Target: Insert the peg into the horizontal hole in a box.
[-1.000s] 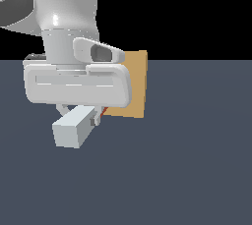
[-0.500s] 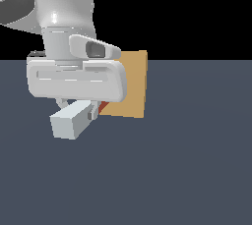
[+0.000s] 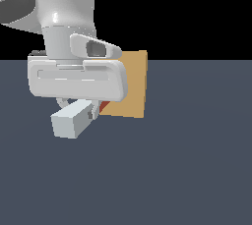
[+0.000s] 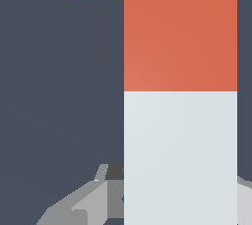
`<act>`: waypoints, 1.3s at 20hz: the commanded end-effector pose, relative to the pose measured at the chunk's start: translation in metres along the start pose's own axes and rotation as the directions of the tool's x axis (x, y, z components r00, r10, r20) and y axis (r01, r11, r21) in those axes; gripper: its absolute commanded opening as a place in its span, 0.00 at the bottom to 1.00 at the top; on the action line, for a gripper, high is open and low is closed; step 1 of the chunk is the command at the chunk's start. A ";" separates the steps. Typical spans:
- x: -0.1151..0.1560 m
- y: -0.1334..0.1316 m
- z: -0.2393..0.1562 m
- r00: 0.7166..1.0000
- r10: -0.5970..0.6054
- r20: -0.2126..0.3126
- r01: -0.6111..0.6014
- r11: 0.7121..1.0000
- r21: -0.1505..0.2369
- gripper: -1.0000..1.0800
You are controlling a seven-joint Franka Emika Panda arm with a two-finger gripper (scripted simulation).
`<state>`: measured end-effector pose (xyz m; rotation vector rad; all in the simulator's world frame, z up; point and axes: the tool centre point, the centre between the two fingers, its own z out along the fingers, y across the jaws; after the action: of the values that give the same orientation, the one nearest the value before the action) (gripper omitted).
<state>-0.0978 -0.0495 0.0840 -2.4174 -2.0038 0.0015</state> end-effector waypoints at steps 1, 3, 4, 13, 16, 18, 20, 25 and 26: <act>0.000 0.000 0.000 1.000 0.000 0.000 0.000 1.000 -0.001 0.00; 0.003 0.000 0.000 1.000 0.000 0.000 0.000 1.000 -0.001 0.00; 0.005 0.000 0.000 1.000 0.000 0.000 0.000 1.000 -0.001 0.00; 0.056 -0.001 -0.001 1.000 0.000 0.000 0.000 1.000 -0.002 0.00; 0.081 -0.001 -0.002 1.000 0.000 -0.001 0.000 1.000 -0.003 0.00; 0.094 -0.001 -0.002 1.000 0.000 -0.001 0.000 1.000 -0.003 0.00; 0.105 0.000 -0.002 1.000 0.000 -0.001 0.000 1.000 -0.004 0.00; 0.121 0.000 -0.002 1.000 0.000 -0.001 0.000 1.000 -0.004 0.00; 0.122 0.001 -0.002 1.000 0.000 -0.001 0.000 1.000 -0.004 0.00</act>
<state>-0.0787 0.0590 0.0843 -2.4268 -1.9938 0.0098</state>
